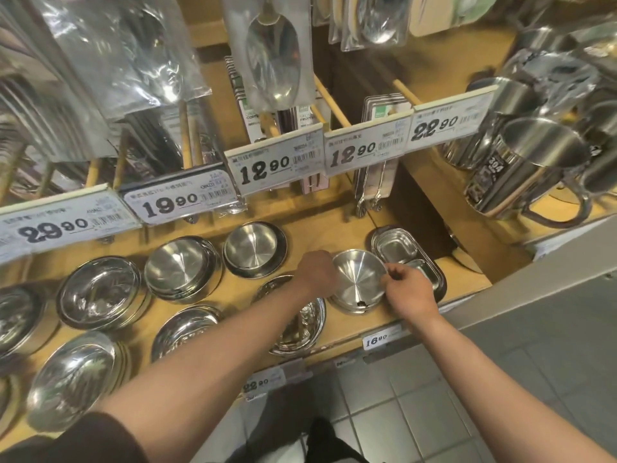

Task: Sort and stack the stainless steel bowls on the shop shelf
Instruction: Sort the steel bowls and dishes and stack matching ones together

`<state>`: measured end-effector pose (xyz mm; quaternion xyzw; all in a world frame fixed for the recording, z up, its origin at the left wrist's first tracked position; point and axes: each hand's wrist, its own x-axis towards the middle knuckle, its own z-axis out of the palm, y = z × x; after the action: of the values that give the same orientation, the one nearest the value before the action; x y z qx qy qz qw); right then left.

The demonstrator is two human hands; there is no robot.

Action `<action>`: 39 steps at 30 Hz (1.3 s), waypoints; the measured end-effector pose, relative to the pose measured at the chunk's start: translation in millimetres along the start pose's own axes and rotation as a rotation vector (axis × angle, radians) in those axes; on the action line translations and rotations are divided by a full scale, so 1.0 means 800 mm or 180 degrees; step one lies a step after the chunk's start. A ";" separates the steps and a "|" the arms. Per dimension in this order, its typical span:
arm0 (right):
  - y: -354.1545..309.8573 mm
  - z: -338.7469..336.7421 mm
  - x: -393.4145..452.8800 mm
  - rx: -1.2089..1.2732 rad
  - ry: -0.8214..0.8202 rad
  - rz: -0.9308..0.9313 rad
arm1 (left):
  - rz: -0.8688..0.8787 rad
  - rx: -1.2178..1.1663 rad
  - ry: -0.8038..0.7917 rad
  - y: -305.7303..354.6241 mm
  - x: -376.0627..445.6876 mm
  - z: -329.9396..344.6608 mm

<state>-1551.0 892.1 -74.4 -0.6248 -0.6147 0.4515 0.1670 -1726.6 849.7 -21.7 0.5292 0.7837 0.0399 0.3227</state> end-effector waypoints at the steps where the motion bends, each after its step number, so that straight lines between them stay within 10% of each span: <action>1: 0.001 -0.001 0.000 -0.0042 0.0006 -0.0010 | -0.0020 0.0022 -0.0025 0.002 -0.001 0.000; 13: 0.002 -0.011 -0.053 0.0505 0.0241 0.0452 | -0.0063 -0.0903 0.0593 -0.035 -0.058 -0.011; 20: 0.024 0.074 -0.124 0.1044 -0.1128 0.0664 | -0.0879 -0.1327 0.1348 -0.171 -0.157 -0.018; 26: -0.014 0.118 -0.121 0.0323 -0.1114 0.0146 | -0.1470 -0.1563 0.1640 -0.237 -0.219 -0.009; 39: -0.048 0.139 -0.123 0.0865 -0.1179 0.0378 | -0.2184 -0.1596 0.1531 -0.270 -0.248 0.045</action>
<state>-1644.0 770.5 -69.7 -0.5381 -0.5307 0.6461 0.1070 -1834.2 575.5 -45.3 0.1221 0.9315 0.2399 0.2445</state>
